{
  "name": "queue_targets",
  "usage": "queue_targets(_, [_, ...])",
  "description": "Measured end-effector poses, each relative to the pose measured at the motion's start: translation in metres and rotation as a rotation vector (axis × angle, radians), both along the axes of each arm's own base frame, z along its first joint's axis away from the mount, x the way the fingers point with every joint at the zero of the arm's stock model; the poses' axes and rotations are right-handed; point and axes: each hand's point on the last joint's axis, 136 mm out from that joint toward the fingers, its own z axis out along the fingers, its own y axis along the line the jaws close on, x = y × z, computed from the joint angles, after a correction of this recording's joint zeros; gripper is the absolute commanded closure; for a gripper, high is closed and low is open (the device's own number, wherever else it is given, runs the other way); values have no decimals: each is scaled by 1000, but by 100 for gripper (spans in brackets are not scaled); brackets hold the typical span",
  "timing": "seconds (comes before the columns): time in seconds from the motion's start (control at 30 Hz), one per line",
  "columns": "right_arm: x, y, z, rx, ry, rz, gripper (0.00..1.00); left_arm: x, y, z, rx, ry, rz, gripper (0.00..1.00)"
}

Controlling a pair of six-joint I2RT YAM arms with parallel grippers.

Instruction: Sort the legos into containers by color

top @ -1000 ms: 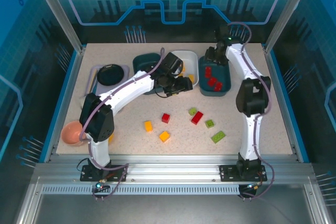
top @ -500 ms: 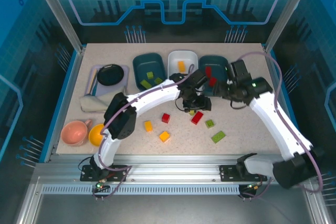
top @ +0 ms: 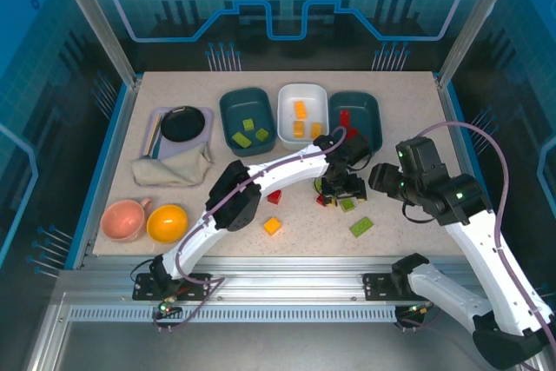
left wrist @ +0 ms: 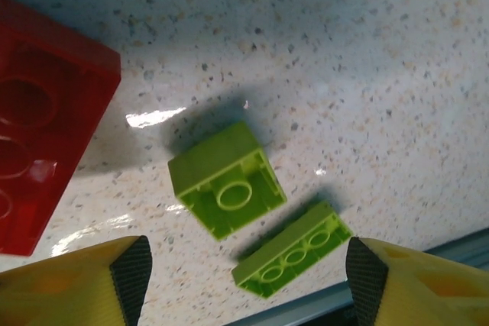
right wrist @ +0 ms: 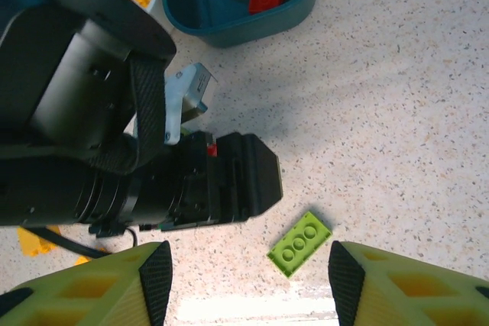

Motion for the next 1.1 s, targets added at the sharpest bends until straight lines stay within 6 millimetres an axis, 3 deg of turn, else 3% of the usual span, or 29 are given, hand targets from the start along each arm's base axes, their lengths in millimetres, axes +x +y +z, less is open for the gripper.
queue_targets(0.2, [-5,0,2,13,-14,10,40,2,-3,-13,32,49,84,31])
queue_targets(0.47, [-8,0,-3,9,-8,19,40,3,-5,-27,59,87,142,47])
queue_targets(0.67, [-8,0,-3,4,-10,26,40,2,-4,-31,76,102,154,63])
queue_targets(0.8, [-8,0,-3,-1,-11,34,41,3,-5,-29,73,94,150,72])
queue_targets(0.93, [-8,3,-1,1,-19,65,41,10,-2,-25,83,49,146,74])
queue_targets(1.03, [-8,13,7,37,-56,124,40,20,6,-10,83,-6,153,74])
queue_targets(1.1, [-6,24,15,78,-94,180,40,29,19,11,75,-44,170,74])
